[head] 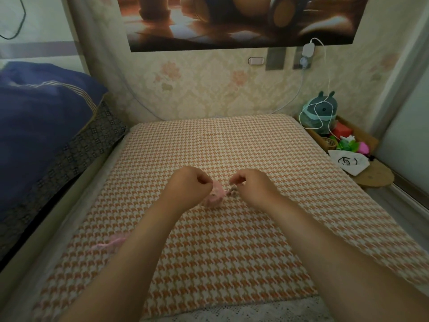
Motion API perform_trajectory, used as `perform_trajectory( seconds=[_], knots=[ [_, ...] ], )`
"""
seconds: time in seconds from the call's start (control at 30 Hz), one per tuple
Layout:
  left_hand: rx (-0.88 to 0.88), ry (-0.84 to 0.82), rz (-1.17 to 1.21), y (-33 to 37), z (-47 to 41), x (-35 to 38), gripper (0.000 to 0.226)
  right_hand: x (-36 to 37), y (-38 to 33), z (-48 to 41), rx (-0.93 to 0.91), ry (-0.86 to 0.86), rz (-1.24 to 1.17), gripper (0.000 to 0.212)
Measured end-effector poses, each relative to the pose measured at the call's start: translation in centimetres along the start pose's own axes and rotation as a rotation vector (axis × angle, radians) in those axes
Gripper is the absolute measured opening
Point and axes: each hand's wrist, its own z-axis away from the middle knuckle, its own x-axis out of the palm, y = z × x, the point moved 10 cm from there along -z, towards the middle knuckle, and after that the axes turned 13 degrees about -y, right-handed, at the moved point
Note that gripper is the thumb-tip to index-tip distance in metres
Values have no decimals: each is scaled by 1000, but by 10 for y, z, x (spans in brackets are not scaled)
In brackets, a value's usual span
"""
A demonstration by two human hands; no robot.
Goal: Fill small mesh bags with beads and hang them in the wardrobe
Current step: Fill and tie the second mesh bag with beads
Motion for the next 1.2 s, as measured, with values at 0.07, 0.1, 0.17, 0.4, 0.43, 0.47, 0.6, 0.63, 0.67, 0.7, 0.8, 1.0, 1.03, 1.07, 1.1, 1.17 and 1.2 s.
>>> perform_trajectory(
  seconds=[0.07,0.1,0.17,0.4,0.43,0.47,0.6,0.63,0.67,0.7,0.8,1.0,1.03,1.07,1.1,1.17,1.2],
  knots=[
    [-1,-8,-8,-3,-1,-2,13,10,3,-4,27,-52,69,25],
    [-3,-11,-7,-5,-1,-2,12,14,4,-6,37,-73,118,24],
    [-7,-25,0,-6,-3,-1,12,19,4,-8,48,-94,201,18],
    [19,-91,8,-7,-5,6,19,18,7,-10,57,-25,159,9],
    [22,-93,9,-7,-5,5,20,15,7,-10,60,-4,86,10],
    [26,-95,15,-8,-5,5,22,12,5,-10,55,24,-4,11],
    [35,-105,51,-11,-5,4,27,-9,-27,-1,-60,143,-302,9],
    [32,-104,62,-12,-5,3,27,-13,-38,1,-106,151,-329,9],
    [28,-101,76,-13,-4,3,26,-14,-50,5,-153,141,-331,9],
    [24,-95,99,-14,-4,3,26,-12,-60,8,-193,117,-313,9],
    [10,-95,165,-17,-4,5,24,-1,-75,17,-250,52,-186,9],
    [16,-120,253,-19,-2,10,28,8,-80,21,-271,23,170,15],
    [15,-122,265,-20,-2,10,27,9,-78,20,-260,23,197,17],
    [15,-123,275,-20,-2,11,25,9,-76,18,-245,24,211,18],
    [18,-122,278,-20,-3,11,24,9,-74,16,-228,23,215,19],
    [25,-112,261,-20,-4,9,21,10,-72,14,-203,3,223,19],
    [24,-105,255,-21,-6,9,21,11,-72,14,-192,-15,234,20]
  ],
)
